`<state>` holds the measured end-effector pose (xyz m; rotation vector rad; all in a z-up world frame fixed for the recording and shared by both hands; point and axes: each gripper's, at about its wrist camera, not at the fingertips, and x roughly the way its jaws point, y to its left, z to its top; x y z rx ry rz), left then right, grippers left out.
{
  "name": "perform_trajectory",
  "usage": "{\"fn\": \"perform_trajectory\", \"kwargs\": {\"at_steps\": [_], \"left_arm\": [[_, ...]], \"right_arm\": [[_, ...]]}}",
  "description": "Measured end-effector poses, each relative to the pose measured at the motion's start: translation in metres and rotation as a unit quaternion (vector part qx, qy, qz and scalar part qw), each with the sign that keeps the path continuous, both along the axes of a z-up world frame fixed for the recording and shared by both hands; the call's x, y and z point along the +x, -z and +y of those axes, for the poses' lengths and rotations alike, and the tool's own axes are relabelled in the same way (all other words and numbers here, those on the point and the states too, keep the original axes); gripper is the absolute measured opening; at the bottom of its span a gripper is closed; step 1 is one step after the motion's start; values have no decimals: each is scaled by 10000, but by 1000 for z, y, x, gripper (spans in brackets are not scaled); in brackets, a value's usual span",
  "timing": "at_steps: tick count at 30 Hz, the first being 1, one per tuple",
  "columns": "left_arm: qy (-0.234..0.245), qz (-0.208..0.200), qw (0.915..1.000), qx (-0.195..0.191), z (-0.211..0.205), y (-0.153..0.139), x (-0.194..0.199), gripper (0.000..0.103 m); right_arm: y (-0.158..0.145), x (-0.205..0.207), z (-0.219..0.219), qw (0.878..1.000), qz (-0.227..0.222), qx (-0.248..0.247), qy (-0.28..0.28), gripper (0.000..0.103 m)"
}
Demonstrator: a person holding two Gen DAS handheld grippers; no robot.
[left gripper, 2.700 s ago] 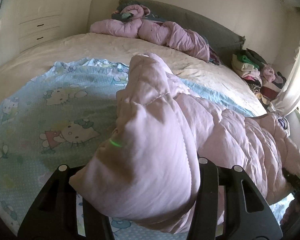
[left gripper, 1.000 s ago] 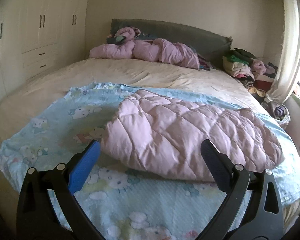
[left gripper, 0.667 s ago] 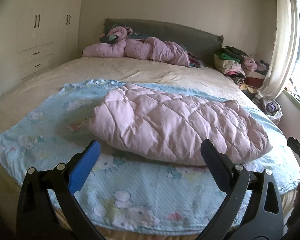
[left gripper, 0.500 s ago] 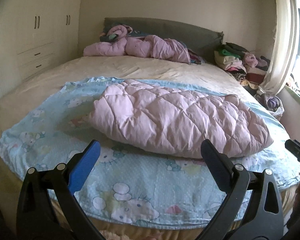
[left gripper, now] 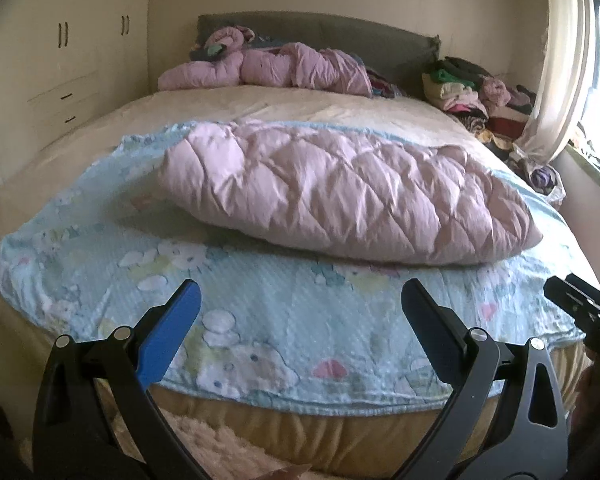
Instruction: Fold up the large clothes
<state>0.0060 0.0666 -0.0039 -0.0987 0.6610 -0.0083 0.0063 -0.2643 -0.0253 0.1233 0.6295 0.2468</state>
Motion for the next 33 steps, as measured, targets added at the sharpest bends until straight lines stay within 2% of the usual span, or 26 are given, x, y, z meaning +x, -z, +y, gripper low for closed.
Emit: {"fn": "perform_trajectory", "kwargs": {"at_steps": [33], "left_arm": [[-42, 13, 10000, -50, -4, -4, -4, 94]], "right_arm": [[-3, -3, 4, 9999, -35, -40, -152, 99]]}}
